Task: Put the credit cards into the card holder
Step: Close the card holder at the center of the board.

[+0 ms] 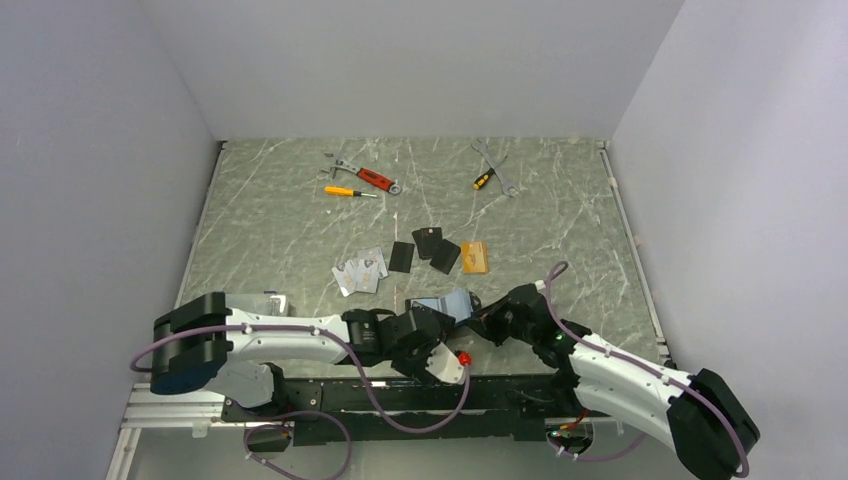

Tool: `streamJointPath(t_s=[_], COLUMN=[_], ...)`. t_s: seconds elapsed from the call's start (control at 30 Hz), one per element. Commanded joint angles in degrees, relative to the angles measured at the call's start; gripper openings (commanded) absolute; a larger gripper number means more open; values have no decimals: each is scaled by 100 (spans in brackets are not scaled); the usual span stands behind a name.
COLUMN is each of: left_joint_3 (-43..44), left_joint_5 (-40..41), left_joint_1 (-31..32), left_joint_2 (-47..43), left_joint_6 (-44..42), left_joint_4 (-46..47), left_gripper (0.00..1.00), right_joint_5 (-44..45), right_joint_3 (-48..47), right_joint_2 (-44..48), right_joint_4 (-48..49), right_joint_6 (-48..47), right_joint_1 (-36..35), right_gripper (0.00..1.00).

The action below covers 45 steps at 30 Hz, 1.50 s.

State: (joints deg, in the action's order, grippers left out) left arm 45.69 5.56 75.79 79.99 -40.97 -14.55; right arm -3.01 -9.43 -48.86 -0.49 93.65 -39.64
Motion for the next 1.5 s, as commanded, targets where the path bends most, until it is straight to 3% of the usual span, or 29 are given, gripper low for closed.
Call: streamJointPath(t_s=[0.0, 0.23, 0.43, 0.73, 1.23, 1.47], left_joint_3=[-357, -921, -857, -346, -274, -5], left_joint_5=[767, 1891, 1992, 1741, 905, 536], left_joint_1=[89, 66, -213, -474, -485, -480], left_joint_2=[100, 83, -105, -52, 345, 747], left_joint_6=[-342, -1060, -1024, -750, -302, -193], left_joint_4=[773, 1827, 2169, 2031, 1840, 1902], left_gripper=[99, 99, 99, 99, 99, 99], right_joint_5=[-57, -227, -400, -663, -1114, -1123], right_joint_3=[-167, -108, -88, 80, 426, 526], right_joint_2=[196, 299, 333, 222, -1195, -1449], right_joint_4=[-13, -46, -124, 371, 2326, 2591], right_joint_6=[210, 113, -14, -68, -227, -504], right_joint_1=[77, 123, 126, 114, -116, -151], right_gripper=[0, 0, 0, 0, 0, 0])
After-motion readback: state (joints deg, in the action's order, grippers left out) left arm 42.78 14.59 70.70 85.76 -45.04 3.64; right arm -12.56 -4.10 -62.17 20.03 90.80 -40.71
